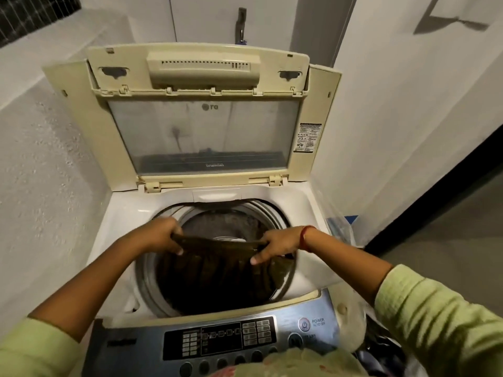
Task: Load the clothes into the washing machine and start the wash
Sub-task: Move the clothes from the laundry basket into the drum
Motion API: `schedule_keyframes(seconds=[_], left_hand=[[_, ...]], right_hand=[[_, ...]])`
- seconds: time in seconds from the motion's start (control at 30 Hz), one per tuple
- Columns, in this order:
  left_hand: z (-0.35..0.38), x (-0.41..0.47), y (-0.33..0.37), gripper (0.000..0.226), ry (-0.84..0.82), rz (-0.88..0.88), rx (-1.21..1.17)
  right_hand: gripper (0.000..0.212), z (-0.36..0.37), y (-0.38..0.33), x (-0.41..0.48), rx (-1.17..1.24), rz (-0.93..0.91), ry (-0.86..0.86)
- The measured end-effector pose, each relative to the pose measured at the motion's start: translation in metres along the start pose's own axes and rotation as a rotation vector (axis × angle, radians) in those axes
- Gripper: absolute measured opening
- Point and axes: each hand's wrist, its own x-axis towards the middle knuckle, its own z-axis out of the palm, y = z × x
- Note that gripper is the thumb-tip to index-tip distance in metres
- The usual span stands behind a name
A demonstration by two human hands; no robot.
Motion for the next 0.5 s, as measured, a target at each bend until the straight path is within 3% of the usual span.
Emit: schedule_keyframes(seconds=[0.1, 0.2, 0.3, 0.37, 0.4, 0.5], left_hand=[[-0.009, 0.009, -0.003, 0.010, 0.390, -0.070, -0.177], [-0.016, 0.018, 0.004, 0.024, 0.752, -0.060, -0.156], [-0.006, 0.018, 0.016, 0.041, 0.912, -0.033, -0.161], [0.018, 0.017, 0.016, 0.039, 0.833, 0.011, -0.103], [0.035, 0.017, 0.013, 0.037, 0.698, 0.018, -0.063], [0.084, 0.011, 0.001, 0.036, -0.043, -0.109, 0.069]], right_hand=[[0.027, -0.019, -0.010, 0.018, -0.068, -0.032, 0.414], [0.027, -0.039, -0.020, 0.031, -0.176, -0.018, 0.856], [0.045, -0.038, -0.015, 0.036, -0.495, -0.103, 1.030], [0.053, -0.018, -0.001, 0.046, -0.608, -0.205, 0.926], [0.052, -0.004, 0.006, 0.050, -0.613, -0.216, 0.795], [0.036, 0.037, 0.026, 0.056, -0.594, -0.074, 0.107]])
